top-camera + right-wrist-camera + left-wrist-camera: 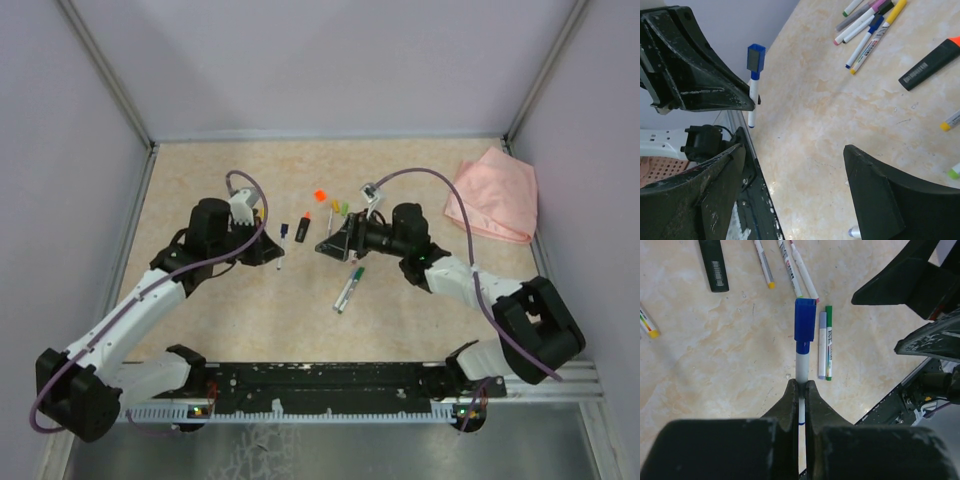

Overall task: Open the pen caps
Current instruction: Pick up the pen from the center of the board.

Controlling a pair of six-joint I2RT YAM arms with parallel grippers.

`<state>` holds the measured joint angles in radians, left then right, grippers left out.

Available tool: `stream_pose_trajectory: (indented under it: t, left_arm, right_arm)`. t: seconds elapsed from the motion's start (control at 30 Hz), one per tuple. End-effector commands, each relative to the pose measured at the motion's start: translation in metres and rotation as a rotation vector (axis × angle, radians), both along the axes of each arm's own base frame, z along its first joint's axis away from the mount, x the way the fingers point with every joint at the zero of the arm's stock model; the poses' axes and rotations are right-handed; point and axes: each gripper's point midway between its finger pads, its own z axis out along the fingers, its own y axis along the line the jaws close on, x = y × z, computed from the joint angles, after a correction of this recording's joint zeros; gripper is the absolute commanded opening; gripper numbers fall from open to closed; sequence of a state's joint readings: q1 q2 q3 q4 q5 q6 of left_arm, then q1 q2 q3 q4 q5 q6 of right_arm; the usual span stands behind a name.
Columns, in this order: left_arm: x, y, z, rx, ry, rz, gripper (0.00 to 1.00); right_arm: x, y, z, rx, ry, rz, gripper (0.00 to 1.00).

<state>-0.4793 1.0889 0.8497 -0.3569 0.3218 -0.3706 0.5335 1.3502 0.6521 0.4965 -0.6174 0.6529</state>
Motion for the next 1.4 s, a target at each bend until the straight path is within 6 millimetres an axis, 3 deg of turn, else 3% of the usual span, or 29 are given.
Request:
stream_pose_trajectory:
  t: [0.0, 0.37, 0.7, 0.9, 1.13, 1.37]
  left_arm:
    - [0.000, 0.003, 0.027, -0.089, -0.069, 0.051, 0.00]
    - [-0.002, 0.005, 0.063, -0.268, -0.135, 0.130, 0.00]
    - [0.001, 0.005, 0.071, -0.383, -0.152, 0.167, 0.00]
    - [0.007, 0.003, 0.073, -0.455, -0.149, 0.172, 0.00]
    - [0.019, 0.001, 0.092, -0.542, -0.222, 0.165, 0.00]
    - [0.028, -0.006, 0.099, -0.574, -0.247, 0.143, 0.00]
  right_arm:
    - [0.001, 0.020, 0.039, 0.074, -0.115, 0.049, 0.80]
    - [-0.019, 0.040, 0.045, 0.082, -0.124, 0.116, 0.80]
    - [-0.030, 0.051, 0.042, 0.051, -0.125, 0.139, 0.80]
    - [-0.027, 0.061, 0.047, 0.041, -0.131, 0.144, 0.80]
    - [-0.023, 0.066, 0.054, 0.013, -0.126, 0.140, 0.80]
    - [-0.016, 0.073, 0.055, 0.002, -0.109, 0.141, 0.80]
